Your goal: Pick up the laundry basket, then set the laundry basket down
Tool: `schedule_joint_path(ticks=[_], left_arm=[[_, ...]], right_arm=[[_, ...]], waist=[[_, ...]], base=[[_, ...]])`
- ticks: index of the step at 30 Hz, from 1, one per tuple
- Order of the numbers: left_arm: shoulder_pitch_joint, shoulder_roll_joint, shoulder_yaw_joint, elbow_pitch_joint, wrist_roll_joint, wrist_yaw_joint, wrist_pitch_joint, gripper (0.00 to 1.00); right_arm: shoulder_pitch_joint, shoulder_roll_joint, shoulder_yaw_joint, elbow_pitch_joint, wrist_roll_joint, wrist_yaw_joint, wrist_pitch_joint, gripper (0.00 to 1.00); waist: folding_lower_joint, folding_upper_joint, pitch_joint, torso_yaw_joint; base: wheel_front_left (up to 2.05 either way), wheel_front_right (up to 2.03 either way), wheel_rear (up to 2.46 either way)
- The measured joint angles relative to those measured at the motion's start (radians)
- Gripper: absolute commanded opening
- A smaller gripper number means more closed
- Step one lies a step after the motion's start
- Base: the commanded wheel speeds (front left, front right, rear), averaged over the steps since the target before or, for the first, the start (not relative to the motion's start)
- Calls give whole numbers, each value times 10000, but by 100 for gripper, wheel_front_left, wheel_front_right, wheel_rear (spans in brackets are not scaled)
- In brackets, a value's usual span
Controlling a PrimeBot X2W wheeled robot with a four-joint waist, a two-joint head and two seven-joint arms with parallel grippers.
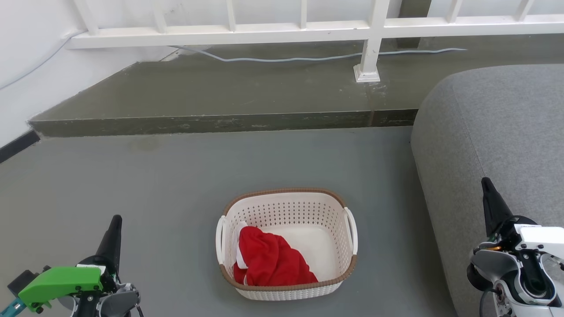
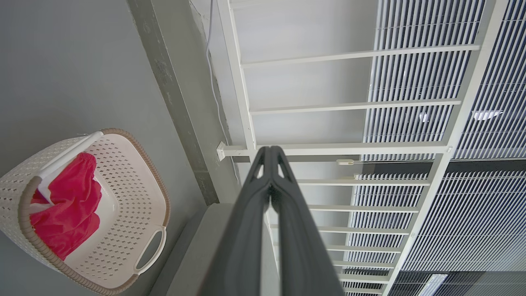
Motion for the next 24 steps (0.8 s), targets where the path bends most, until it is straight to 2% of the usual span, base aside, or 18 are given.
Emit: schedule_joint_path(ticks=[24], left_arm=[[0,-2,8,-15,0,0,58,0]], right_arm=[[-1,8,-27,-6,0,0,2,0]], waist=[[0,0,1,-1]], base=[[0,0,0]])
